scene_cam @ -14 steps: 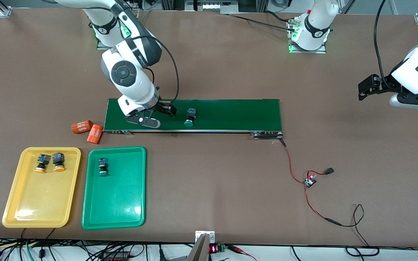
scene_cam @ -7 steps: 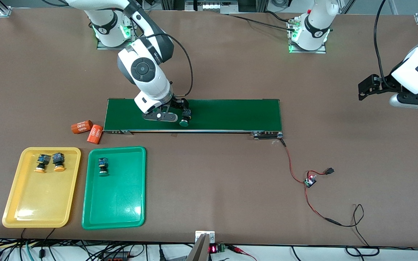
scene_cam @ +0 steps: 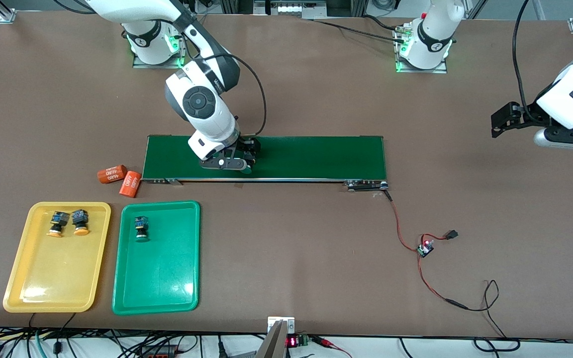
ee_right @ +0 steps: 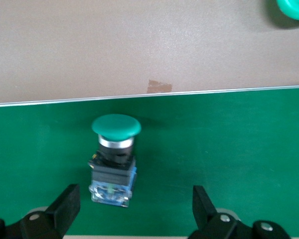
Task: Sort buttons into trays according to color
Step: 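Grasp the second green-cap button with the right gripper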
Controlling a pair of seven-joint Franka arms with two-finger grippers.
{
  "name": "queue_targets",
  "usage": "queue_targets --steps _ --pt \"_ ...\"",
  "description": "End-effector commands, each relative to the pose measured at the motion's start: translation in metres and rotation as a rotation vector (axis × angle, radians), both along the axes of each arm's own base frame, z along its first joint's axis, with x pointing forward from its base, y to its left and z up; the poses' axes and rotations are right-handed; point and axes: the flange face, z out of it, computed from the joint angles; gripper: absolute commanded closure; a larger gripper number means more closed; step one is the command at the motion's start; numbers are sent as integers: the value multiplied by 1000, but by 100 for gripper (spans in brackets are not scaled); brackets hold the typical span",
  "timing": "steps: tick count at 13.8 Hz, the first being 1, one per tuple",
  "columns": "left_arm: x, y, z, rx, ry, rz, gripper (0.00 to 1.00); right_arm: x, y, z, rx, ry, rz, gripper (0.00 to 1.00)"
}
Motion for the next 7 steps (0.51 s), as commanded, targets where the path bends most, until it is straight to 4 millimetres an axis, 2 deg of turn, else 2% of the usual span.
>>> queue_targets --steps 1,5,7 --pt "2 -3 6 -6 6 -8 0 0 0 -6 5 -14 14 0" --pt "2 -3 6 -6 6 -6 0 2 -1 -22 13 -10 10 2" --pt "2 -3 6 -6 6 -8 0 5 -4 -26 14 -21 18 23"
